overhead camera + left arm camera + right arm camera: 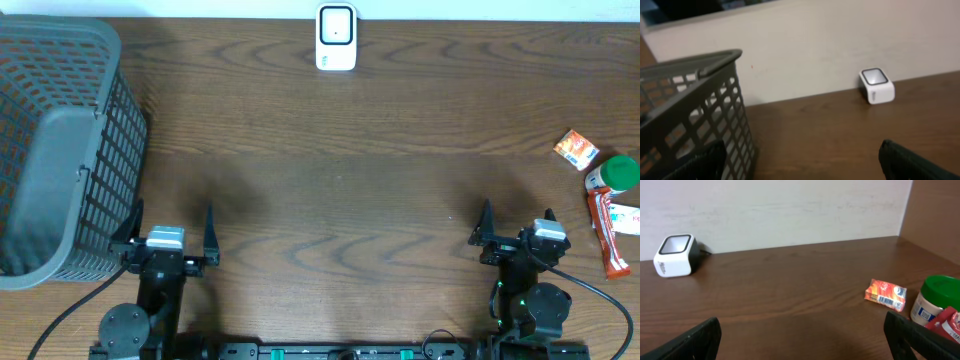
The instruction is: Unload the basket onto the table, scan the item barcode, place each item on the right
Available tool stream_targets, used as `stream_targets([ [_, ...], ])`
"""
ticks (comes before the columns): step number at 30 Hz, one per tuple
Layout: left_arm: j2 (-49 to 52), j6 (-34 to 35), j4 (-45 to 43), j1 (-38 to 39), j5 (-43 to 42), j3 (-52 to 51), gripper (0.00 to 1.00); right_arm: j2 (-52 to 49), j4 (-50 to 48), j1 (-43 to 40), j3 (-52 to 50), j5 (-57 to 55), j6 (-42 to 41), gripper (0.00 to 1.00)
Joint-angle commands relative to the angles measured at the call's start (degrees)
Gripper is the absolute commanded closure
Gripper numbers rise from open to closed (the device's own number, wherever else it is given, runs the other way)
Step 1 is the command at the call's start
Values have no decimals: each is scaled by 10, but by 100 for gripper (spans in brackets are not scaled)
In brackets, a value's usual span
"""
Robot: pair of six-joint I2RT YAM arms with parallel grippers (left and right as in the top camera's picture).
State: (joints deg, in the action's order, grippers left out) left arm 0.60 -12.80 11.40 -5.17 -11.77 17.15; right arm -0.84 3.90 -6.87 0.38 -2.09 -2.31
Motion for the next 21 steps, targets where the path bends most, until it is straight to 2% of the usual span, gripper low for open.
stream_targets([
  [1, -5, 46, -49, 8, 39, -44, 2, 5, 2, 8, -1, 0, 7, 1],
  [5, -5, 64, -148, 16, 68, -125, 2, 5, 2, 8, -1, 0, 7, 1],
  [8, -5, 94, -177, 18, 87, -167, 2, 5, 2, 8, -1, 0, 7, 1],
  [15, -5, 98, -73, 39, 130, -169, 2, 5, 2, 8, -1, 0, 7, 1],
  [21, -5, 86, -71, 37, 126, -169, 2, 5, 2, 8, -1, 0, 7, 1],
])
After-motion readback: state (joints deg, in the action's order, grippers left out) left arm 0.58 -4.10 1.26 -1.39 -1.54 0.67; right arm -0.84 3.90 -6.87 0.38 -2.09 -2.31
